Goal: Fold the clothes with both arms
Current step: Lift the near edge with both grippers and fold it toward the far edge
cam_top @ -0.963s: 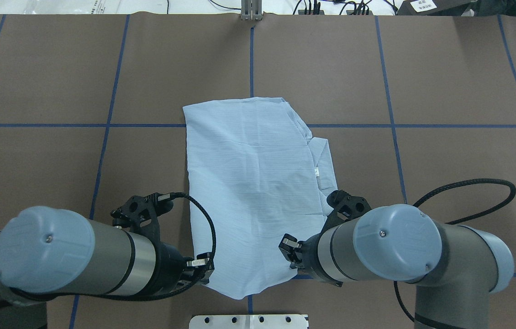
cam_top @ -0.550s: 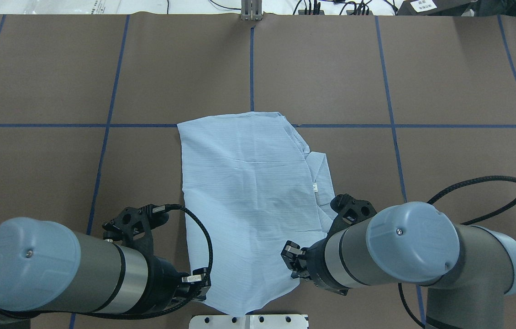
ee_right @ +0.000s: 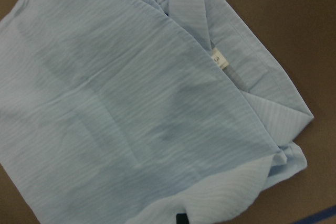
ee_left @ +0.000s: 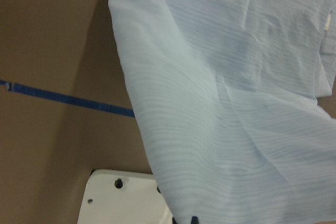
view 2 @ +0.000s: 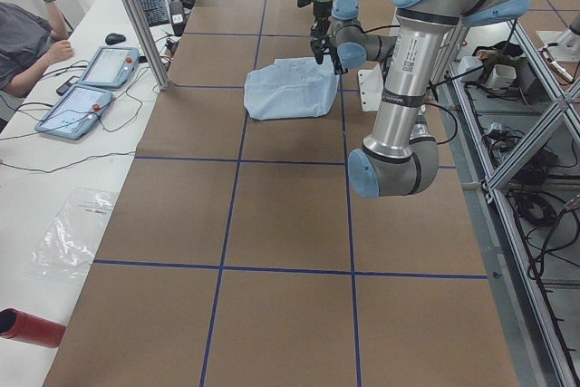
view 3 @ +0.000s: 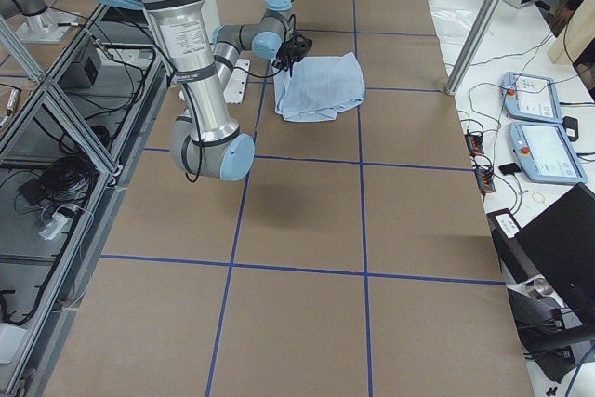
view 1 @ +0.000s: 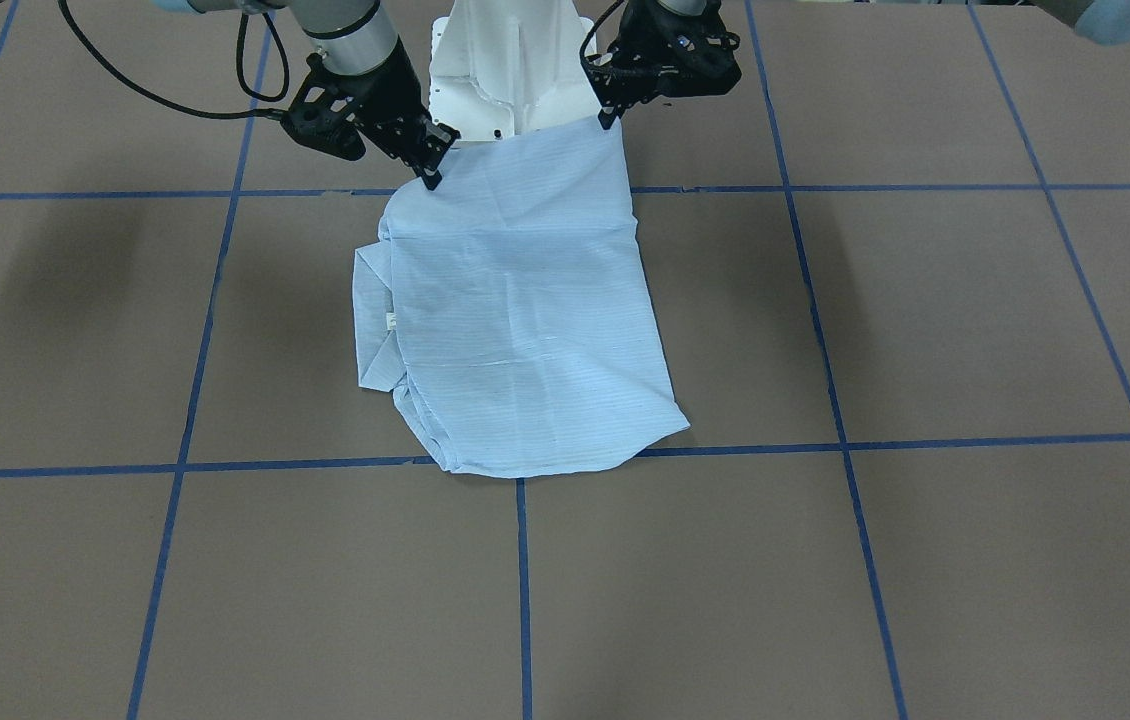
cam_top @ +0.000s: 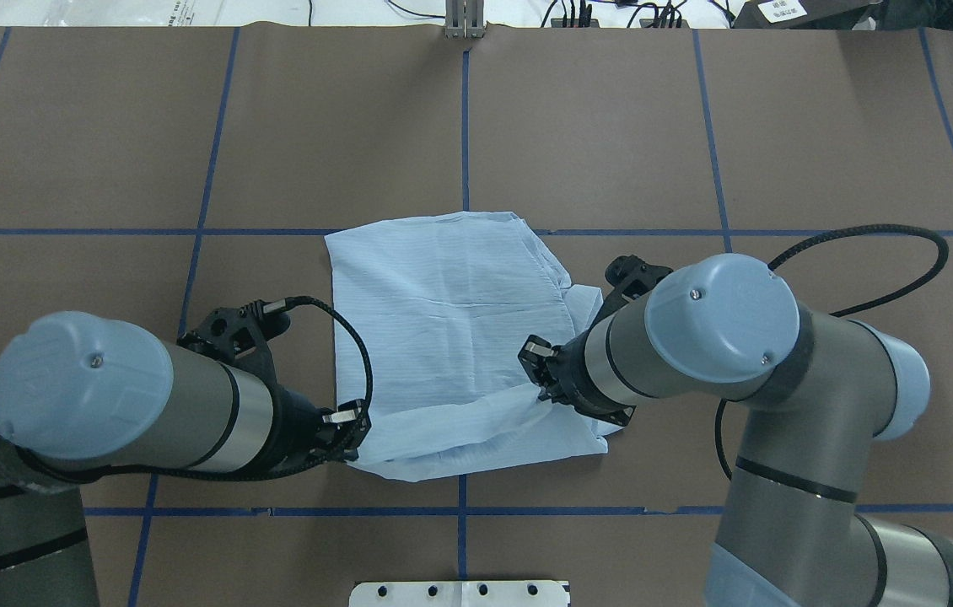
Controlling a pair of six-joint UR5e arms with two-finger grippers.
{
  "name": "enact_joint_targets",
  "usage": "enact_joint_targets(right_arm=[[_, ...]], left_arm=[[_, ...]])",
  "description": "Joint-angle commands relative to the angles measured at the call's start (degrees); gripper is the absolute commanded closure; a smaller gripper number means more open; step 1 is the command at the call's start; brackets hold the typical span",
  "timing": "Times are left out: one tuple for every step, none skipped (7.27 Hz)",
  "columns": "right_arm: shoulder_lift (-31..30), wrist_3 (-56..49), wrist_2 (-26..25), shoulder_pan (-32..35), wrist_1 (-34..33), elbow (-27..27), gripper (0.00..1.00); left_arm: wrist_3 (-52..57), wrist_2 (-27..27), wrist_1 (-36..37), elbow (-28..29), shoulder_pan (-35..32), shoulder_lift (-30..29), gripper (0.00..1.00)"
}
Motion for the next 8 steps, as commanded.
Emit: enact_joint_targets(right_arm=[[4.22, -2.99, -0.04, 4.44, 0.19, -6.66, 1.0], [5.62, -3.95, -0.04, 5.93, 3.76, -10.6, 1.0], [6.68, -3.87, -0.04, 7.69, 8.76, -14.47, 1.0], [8.43, -4.05, -0.13, 8.75, 11.16, -17.56, 1.0], [11.32, -4.57, -0.04, 9.89, 11.18, -20.46, 1.0], [12.83, -4.75, -0.04, 11.04, 11.18, -22.4, 1.0], [13.54, -5.88, -0.04, 12.09, 11.18, -23.64, 1.0], [15.12, -6.59, -0.04, 12.45, 11.27, -26.17, 1.0]], left_arm=[[0.17, -0.12, -0.61, 5.82, -6.29, -4.23, 1.0], [1.48, -0.12, -0.79, 8.21, -8.57, -5.22, 1.0], [3.23, -0.03, -1.31, 12.23, -11.03, -7.14, 1.0], [3.94, -0.12, -4.97, 16.97, -13.32, -8.03, 1.0], [5.17, -0.12, -8.4, 20.76, -15.08, -8.04, 1.0], [6.49, -0.12, -10.78, 23.5, -16.14, -8.13, 1.0], [6.67, -0.56, -12.46, 25.52, -17.37, -9.08, 1.0], [6.76, -1.34, -12.74, 28.33, -18.17, -10.83, 1.0]])
